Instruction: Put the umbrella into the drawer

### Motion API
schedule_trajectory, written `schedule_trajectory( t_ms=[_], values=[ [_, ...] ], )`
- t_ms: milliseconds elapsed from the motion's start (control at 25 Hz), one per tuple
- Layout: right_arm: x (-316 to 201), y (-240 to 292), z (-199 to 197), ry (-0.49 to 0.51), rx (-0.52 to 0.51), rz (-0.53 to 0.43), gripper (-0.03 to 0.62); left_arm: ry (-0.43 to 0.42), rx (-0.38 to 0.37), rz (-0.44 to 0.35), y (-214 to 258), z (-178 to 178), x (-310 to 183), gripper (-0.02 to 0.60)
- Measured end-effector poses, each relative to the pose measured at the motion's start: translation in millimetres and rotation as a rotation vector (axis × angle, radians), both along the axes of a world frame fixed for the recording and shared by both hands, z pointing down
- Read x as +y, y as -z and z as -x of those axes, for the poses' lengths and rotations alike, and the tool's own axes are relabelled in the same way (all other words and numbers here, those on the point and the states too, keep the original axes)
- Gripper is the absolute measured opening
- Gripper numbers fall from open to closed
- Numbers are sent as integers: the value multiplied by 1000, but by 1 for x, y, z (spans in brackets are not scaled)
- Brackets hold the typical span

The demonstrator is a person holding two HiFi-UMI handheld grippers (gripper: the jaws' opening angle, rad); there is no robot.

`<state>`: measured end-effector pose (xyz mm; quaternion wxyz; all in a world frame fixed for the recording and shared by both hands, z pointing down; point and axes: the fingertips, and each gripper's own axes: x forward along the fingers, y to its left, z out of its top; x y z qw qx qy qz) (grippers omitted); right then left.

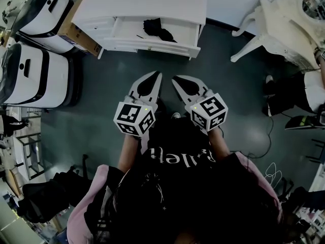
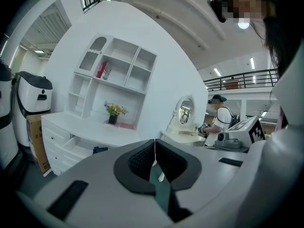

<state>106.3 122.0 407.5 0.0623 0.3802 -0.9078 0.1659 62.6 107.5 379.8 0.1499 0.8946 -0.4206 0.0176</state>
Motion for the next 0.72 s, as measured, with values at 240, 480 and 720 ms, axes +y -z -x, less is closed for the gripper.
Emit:
schedule_trajectory(
  t_ms=[240, 480, 720],
  values=[
    [1, 0, -1, 2, 2, 2, 54, -4, -2, -4, 1, -2, 1, 17],
    [4, -1, 0, 8, 2, 7, 54, -2, -1, -3, 1, -2, 4, 17],
    [4, -5, 4, 11, 4, 20, 54, 3, -2, 4, -2, 3, 5, 17]
  ],
)
